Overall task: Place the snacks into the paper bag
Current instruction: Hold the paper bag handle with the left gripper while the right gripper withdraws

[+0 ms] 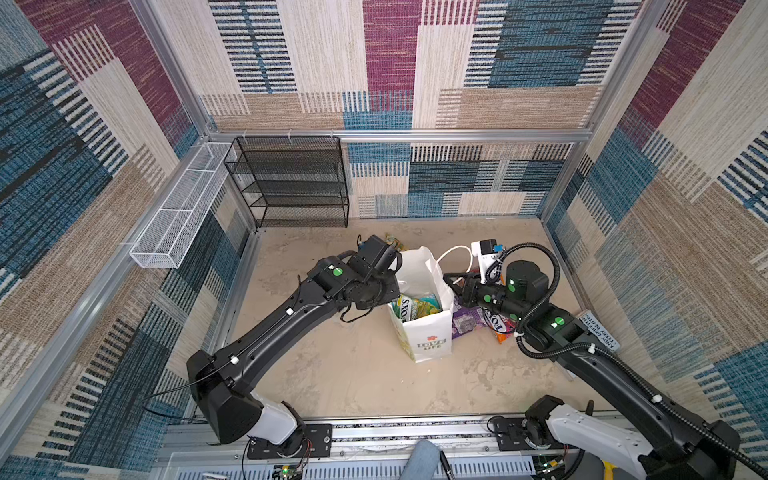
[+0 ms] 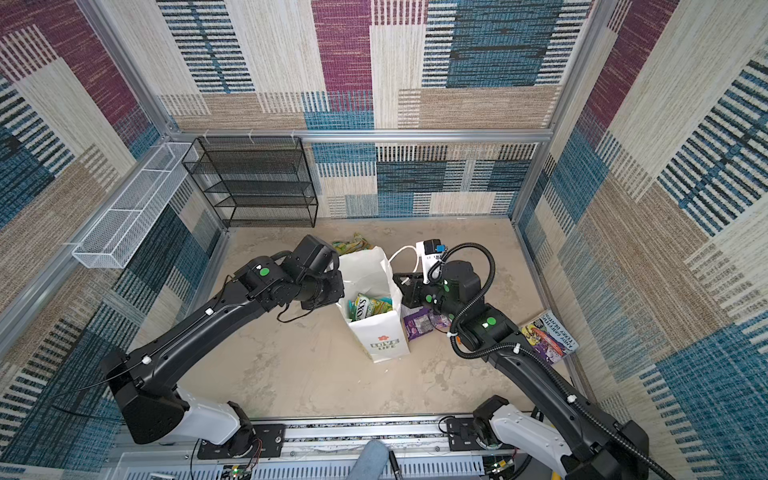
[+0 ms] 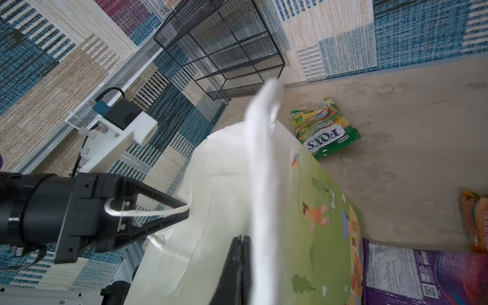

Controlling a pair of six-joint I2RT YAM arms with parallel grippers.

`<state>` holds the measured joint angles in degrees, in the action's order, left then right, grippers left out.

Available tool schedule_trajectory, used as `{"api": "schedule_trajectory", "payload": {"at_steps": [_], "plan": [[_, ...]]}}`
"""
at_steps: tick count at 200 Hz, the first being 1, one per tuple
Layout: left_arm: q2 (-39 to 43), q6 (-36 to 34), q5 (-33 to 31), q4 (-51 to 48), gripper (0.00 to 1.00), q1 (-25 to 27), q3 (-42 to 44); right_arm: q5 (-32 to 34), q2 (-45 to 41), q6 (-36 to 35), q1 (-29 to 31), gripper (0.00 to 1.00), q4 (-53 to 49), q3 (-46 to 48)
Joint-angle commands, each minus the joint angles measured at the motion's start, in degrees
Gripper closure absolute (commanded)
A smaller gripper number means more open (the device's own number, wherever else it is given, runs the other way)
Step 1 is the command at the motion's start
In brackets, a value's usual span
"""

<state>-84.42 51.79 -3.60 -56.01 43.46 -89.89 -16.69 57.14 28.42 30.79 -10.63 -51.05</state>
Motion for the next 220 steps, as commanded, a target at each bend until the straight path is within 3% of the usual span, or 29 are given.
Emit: {"api": "schedule_trajectory", "payload": {"at_steps": [1, 26, 71, 137, 162, 179, 220], "plan": [[0.41, -4.19, -0.2, 0.05, 1.0, -1.66, -3.12, -4.12, 2.02, 0.71, 0.09, 0.95, 3.58, -2.57], [1.47, -8.27, -0.95, -2.31, 1.0, -5.07, -6.73, -4.34, 5.44, 2.13, 1.21, 0.95, 3.78, -5.79], [2.51, -16.45, 1.34, -3.88, 1.0, -13.85, -8.29, 1.39, 13.58, 3.33, 7.34, 0.95, 4.56, -12.35], [3.63, -24.13, 4.92, -0.05, 1.0, -23.92, -1.6, 4.45, 26.72, 4.71, 13.22, 0.92, 7.76, -18.68], [6.83, -26.09, 7.69, 4.49, 1.0, -27.54, 3.82, 4.21, 29.46, 4.05, 13.47, 0.78, 7.88, -20.89], [9.0, -26.65, 9.24, 7.39, 1.0, -29.34, 7.5, 4.59, 30.94, 3.15, 13.38, 0.53, 6.42, -22.55], [11.37, -27.6, 14.2, 11.98, 1.0, -31.02, 12.69, 8.94, 32.73, -1.26, 13.16, 0.24, -2.42, -28.92]]}}
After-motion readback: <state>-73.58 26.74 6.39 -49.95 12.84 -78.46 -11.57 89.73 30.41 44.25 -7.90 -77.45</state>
